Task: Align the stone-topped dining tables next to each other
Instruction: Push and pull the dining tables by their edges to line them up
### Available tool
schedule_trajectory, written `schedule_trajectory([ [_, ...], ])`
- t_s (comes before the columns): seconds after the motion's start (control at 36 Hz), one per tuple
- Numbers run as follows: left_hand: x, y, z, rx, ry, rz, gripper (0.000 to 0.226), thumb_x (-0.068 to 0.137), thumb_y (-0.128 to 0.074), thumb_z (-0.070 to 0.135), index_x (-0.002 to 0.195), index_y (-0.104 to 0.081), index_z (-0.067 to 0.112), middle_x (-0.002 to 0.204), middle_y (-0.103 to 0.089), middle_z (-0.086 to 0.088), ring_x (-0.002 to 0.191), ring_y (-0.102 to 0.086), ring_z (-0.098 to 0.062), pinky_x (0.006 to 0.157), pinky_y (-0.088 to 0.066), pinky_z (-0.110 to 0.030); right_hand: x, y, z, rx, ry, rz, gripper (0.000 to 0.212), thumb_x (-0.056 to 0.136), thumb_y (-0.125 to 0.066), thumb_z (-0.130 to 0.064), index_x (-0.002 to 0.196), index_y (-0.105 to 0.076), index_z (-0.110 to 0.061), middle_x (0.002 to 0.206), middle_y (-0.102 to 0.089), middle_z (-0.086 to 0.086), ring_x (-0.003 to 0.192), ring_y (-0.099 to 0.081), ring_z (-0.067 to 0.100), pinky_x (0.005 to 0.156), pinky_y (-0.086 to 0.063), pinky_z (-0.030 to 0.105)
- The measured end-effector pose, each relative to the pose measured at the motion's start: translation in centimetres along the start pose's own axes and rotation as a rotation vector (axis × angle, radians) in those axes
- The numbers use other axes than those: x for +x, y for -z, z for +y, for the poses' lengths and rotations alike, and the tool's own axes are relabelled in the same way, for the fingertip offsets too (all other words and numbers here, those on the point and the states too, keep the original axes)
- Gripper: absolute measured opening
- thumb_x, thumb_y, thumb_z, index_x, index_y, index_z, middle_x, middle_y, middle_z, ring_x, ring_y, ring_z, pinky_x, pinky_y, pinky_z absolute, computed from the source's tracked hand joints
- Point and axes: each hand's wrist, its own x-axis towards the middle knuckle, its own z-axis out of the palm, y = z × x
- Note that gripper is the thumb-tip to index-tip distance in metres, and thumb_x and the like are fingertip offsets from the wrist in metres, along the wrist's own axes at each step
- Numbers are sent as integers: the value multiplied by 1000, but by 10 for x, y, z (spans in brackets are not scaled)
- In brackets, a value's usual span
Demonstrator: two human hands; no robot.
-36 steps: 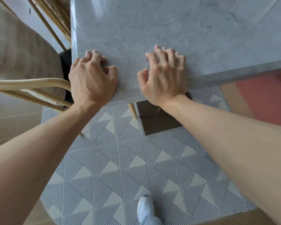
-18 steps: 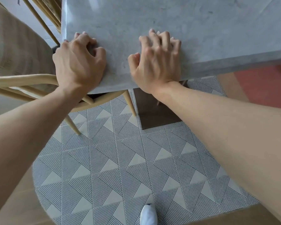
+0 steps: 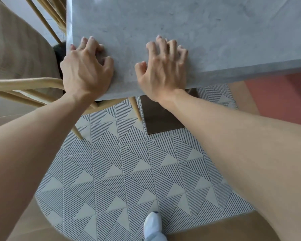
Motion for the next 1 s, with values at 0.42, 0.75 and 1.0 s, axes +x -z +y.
schedule_trajectory([
  [0.42,-39,123,39,287,-149,-1035,71,88,-30,77,148,-35,40,161,-23,-12,137,-43,-30,105,-43,-44,-177,102,78,339,9,-839,43,92,-54,-24,135,-50,-19,139,-38,3,127,-42,23,105,-39,45],
  [0.75,20,199,195,-40,-176,-965,44,96,-46,57,120,-65,24,123,-68,-8,106,-63,-26,91,-48,-35,-79,279,224,806,-581,-325,23,92,-60,-25,110,-70,-15,109,-72,4,93,-62,16,86,-50,33],
  [1.0,58,222,366,71,-528,-816,41,97,-40,60,121,-59,32,111,-64,-1,89,-62,-18,78,-51,-34,-36,354,303,1021,-556,-199,8,86,-65,-24,79,-69,-23,70,-69,-3,67,-66,13,64,-58,34],
])
